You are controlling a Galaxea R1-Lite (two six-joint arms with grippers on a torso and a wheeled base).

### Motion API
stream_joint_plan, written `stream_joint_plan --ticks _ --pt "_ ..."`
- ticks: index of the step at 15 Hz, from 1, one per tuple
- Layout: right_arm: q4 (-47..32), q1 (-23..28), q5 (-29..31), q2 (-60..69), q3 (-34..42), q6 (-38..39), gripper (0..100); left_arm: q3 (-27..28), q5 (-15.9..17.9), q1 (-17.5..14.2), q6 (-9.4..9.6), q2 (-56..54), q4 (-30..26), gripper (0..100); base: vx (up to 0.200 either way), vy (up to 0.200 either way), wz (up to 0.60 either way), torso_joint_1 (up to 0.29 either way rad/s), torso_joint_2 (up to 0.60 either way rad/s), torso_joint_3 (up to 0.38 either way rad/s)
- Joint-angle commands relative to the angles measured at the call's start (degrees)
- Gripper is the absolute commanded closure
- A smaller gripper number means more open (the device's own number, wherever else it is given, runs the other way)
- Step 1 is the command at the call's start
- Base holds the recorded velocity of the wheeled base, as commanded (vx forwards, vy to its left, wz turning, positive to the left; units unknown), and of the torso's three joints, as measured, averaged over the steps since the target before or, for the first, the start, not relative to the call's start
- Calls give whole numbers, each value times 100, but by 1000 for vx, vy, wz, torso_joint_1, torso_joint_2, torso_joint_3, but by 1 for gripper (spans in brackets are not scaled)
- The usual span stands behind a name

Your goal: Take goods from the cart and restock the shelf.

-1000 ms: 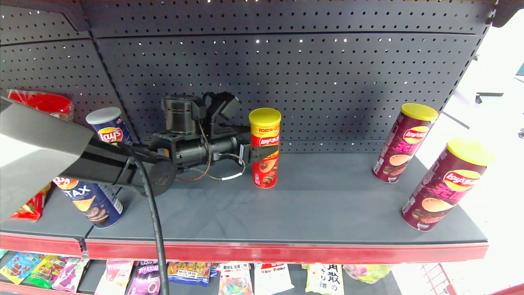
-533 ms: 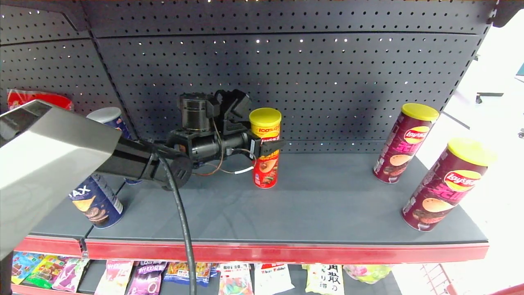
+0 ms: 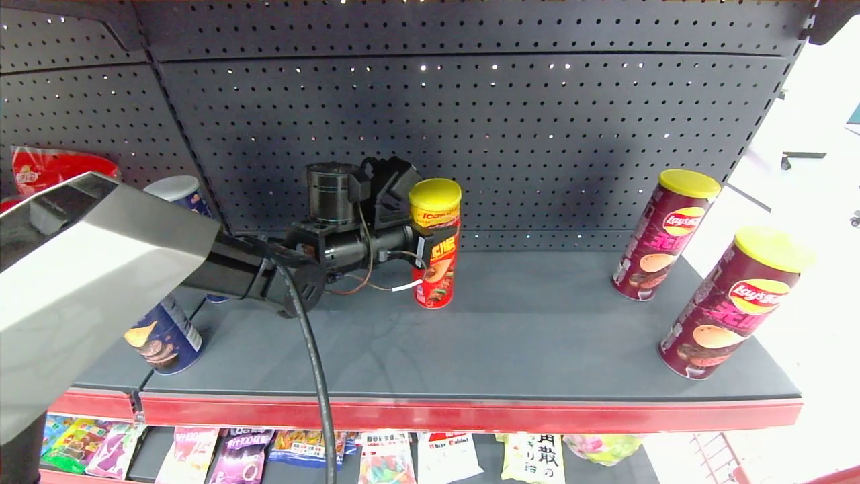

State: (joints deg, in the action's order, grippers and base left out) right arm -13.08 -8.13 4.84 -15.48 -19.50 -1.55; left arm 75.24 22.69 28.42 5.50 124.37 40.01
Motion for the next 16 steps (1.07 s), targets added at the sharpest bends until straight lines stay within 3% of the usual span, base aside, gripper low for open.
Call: stream_joint_plan --ticks 1,3,7,8,10,13,16 --pt "-2 -4 -1 -7 -1 -3 100 -80 16 6 -5 -88 60 100 0 0 0 0 0 0" --pt "-2 -4 -1 -7 -1 -3 100 -352 78 6 -14 -238 209 100 0 0 0 0 0 0" --pt "-2 -4 -1 -7 -18 -3 100 -2215 1027 -161 -40 -1723 420 100 0 0 0 0 0 0" --pt "-2 -4 -1 -7 -18 -3 100 -2277 1054 -170 -40 -1776 420 100 0 0 0 0 0 0" --pt "-2 -4 -1 -43 -45 -3 100 -3059 1291 -222 -5 -2417 429 100 0 0 0 0 0 0" --pt "7 -13 -9 -87 -133 -3 100 -3525 1616 -284 21 -2514 851 100 0 0 0 0 0 0" --pt "7 -13 -9 -69 -141 -3 100 -3630 1625 -284 83 -2444 1000 100 0 0 0 0 0 0"
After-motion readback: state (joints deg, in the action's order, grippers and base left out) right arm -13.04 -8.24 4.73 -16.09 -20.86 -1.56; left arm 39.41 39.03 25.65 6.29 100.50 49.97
